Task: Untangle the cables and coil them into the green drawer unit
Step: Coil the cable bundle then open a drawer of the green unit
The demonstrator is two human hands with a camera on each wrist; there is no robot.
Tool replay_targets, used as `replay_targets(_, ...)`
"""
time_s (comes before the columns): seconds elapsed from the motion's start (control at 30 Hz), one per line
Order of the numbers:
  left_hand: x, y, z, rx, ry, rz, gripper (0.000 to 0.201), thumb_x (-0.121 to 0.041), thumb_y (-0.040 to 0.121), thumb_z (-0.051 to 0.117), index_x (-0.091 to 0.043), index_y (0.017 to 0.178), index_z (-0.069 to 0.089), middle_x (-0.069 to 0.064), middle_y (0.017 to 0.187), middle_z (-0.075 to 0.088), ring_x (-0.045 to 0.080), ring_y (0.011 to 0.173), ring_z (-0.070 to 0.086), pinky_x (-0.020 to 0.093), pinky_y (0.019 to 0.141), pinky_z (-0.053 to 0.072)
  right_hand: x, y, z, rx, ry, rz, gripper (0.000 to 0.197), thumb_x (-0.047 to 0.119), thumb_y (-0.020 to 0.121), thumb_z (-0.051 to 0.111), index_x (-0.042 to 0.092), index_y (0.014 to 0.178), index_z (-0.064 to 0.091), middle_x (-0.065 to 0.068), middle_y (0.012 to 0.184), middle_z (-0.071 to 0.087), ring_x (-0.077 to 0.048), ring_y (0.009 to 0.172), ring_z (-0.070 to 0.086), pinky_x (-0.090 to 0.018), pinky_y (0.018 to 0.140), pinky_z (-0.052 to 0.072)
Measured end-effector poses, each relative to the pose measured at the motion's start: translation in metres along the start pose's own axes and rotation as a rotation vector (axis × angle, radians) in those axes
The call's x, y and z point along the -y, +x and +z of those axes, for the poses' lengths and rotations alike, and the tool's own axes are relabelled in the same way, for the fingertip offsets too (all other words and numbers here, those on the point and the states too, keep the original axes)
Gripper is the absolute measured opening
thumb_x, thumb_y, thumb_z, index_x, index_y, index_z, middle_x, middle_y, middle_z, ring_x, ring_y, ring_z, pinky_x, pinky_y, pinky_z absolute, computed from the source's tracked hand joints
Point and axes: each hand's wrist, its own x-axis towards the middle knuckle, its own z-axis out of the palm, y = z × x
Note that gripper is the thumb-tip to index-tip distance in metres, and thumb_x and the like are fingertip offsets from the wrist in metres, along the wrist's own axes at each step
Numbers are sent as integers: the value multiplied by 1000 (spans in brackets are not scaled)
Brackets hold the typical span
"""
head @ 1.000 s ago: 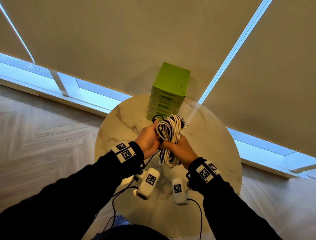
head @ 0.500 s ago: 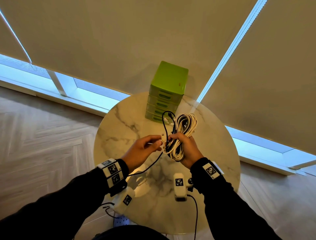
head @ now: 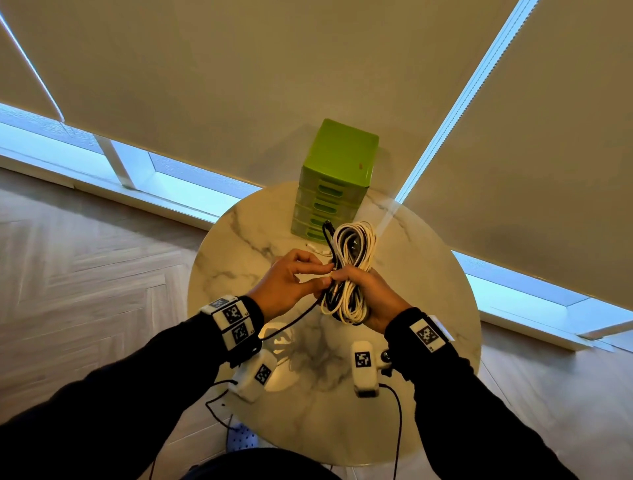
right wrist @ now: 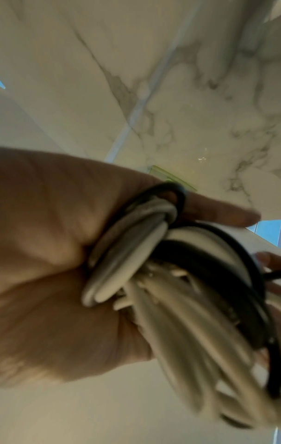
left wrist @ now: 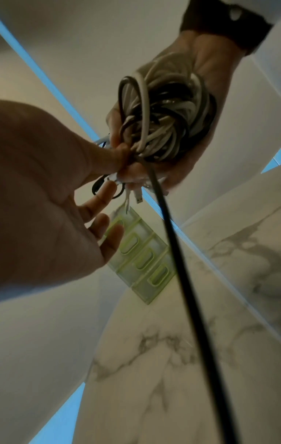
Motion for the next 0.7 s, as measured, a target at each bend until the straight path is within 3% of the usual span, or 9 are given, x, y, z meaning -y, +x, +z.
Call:
replay_targets(0.07, 6, 1, -3, -2, 131, 15, 27, -22, 82, 81, -24, 109, 77, -11, 112, 56, -11, 103, 53, 4, 83, 38, 0, 0, -4, 31, -48, 17, 29, -1, 89, 56, -7, 117, 58, -30, 92, 59, -41, 79, 66, -48, 73, 58)
replay_targets(0.13, 6, -1, -5, -26, 187, -39, 29, -33, 77, 85, -30, 103, 74, -12, 113, 58, -5, 101, 53, 11, 82, 40, -3, 1, -9, 0, -136, 17, 25, 0, 87, 58, -9, 111, 59, -32, 88, 60, -42, 75, 66, -46, 70, 58)
replay_targets(0.2, 4, -4, -1, -43, 112, -150, 36, -38, 78, 84, -25, 106, 65, -6, 112, 61, 5, 94, 57, 21, 80, 47, -5, 3, -11, -69, -198, -27, 19, 2, 85, 61, -7, 102, 61, -33, 83, 61, -42, 73, 66, -43, 66, 57)
replay_targets(0.33, 8, -18, 13, 177, -139, -450, 43, -52, 96, 58, -17, 120, 54, 4, 112, 68, 22, 93, 71, 38, 87, 55, 0, 14, -15, -219, -79, -138, 7, 2, 86, 60, -4, 87, 62, -23, 76, 62, -34, 66, 65, -41, 68, 54)
replay_targets(0.43, 22, -30, 14, 304, -119, -362, 49, -49, 106, 35, -9, 108, 64, 5, 86, 65, 18, 71, 61, 35, 75, 49, 10, 15, -18, -162, 244, -123, 9, 8, 88, 56, 2, 83, 58, -15, 78, 59, -34, 69, 66, -51, 86, 55)
replay_targets(0.53, 26, -33, 18, 327, -43, -274, 50, -49, 106, 34, -17, 93, 70, -2, 71, 49, 14, 66, 42, 29, 69, 38, 12, 10, -12, -67, 445, -151, 22, 12, 93, 48, 7, 76, 61, -7, 73, 58, -24, 69, 64, -60, 102, 47)
replay_targets(0.6, 26, -29, 19, 323, 18, -246, 47, -57, 103, 37, -30, 85, 70, -9, 69, 49, 13, 68, 43, 29, 72, 38, 12, 6, -1, 9, 490, -165, 31, 13, 95, 44, 10, 72, 65, -5, 71, 59, -22, 74, 65, -58, 98, 50)
replay_targets(0.7, 26, -21, 16, 240, 165, -217, 39, -61, 98, 46, -31, 82, 66, -12, 68, 56, 6, 65, 50, 30, 73, 44, 9, 4, 6, 104, 446, -106, 24, 17, 87, 52, 8, 71, 65, -4, 72, 59, -21, 73, 67, -40, 77, 58)
